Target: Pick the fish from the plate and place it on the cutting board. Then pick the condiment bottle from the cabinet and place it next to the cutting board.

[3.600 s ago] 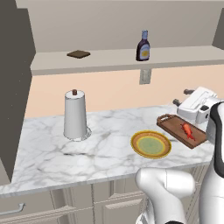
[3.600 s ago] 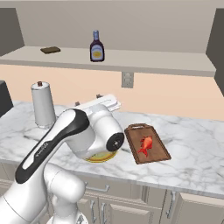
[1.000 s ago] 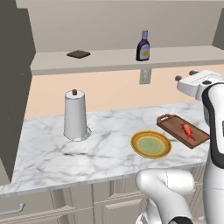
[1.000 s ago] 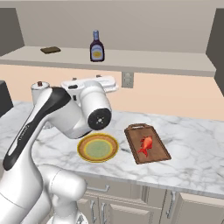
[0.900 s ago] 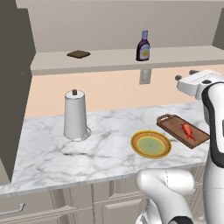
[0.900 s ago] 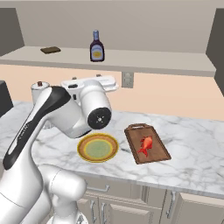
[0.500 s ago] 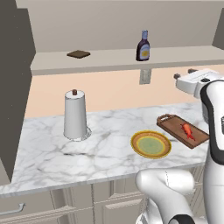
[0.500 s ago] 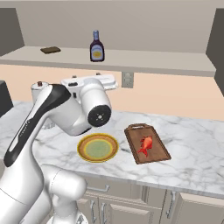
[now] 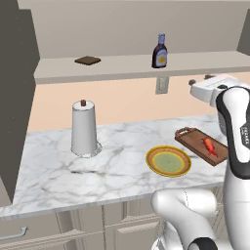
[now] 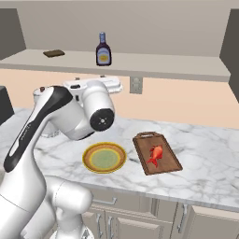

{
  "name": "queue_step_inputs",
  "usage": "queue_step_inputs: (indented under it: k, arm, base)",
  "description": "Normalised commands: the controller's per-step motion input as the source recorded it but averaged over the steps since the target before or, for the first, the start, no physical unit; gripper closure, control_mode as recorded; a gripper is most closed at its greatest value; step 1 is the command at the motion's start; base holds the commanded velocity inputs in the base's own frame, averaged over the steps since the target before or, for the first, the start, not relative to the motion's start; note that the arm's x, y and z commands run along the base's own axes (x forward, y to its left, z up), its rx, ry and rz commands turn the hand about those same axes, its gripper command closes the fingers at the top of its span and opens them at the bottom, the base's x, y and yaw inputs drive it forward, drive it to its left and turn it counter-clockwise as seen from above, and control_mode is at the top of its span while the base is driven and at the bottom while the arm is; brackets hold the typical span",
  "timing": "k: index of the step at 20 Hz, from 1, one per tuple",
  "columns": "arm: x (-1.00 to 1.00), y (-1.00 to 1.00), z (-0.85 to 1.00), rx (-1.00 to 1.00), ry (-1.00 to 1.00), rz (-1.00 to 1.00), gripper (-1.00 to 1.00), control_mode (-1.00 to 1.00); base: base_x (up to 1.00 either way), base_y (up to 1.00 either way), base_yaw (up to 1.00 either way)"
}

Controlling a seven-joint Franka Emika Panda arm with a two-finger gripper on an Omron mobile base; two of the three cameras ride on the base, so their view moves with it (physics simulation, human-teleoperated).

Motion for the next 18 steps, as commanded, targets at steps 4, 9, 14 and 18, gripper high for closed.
queue_step_inputs:
  k: [4,9,14,18]
  arm:
    - [0.05,0.0,0.22,0.0,0.01,-0.02,-1.0,-1.0]
    - [0.02,0.0,0.22,0.0,0.01,-0.02,-1.0,-1.0]
    - [0.06,0.04,0.16,0.0,0.01,-0.01,-1.0,-1.0]
    - [0.08,0.1,0.11,0.0,0.01,-0.01,-1.0,-1.0]
  base:
    - [0.0,0.0,0.0]
    - [0.0,0.0,0.0]
    - [0.0,0.0,0.0]
    - [0.0,0.0,0.0]
